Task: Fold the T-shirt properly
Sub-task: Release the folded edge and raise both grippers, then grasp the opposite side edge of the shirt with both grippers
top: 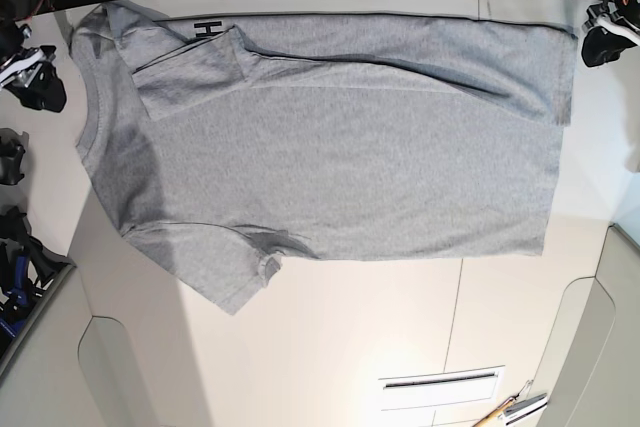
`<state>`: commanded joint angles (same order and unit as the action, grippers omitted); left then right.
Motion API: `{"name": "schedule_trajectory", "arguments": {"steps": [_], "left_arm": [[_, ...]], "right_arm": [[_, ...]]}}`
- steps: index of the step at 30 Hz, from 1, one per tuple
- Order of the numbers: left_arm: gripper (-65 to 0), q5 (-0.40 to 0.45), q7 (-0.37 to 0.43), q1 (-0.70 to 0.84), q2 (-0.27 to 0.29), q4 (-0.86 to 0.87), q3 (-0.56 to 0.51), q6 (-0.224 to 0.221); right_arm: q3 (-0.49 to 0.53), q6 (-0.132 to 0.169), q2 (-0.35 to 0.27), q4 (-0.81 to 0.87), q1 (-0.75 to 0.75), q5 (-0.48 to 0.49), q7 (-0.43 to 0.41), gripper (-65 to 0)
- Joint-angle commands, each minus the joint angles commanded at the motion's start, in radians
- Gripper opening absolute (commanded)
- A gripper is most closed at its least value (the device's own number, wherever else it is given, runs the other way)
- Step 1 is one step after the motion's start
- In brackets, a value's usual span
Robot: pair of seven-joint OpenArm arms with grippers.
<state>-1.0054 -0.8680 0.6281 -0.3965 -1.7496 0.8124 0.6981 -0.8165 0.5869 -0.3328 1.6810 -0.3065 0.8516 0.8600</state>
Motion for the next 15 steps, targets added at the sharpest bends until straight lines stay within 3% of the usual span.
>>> {"name": "schedule_trajectory", "arguments": {"steps": [3,7,11,15], "left_arm": [[-28.8,0.0,0.024,-0.008,0.0,0.0,0.0,0.0],[-28.8,0.004,0.025,-0.085,-0.003,0.0,0.0,0.0],[-28.8,0.068,0.024,-0.183,-0.013,0.0,0.0,0.0],[-28.8,0.104,0.026,-0.259,-0.048,0.003,-0.002,-0.034]], "right_arm": [[0.001,-0.008,-0.014,-0.002,0.067,-0.031,-0.04,-39.3],[0.015,-0.008,-0.032,-0.011,0.168,-0.07,-0.053,-39.3],[0.077,-0.008,-0.064,-0.085,0.256,-0.103,-0.071,-39.3],[0.177,-0.008,-0.085,-0.24,0.367,-0.169,-0.143,-39.3]]}}
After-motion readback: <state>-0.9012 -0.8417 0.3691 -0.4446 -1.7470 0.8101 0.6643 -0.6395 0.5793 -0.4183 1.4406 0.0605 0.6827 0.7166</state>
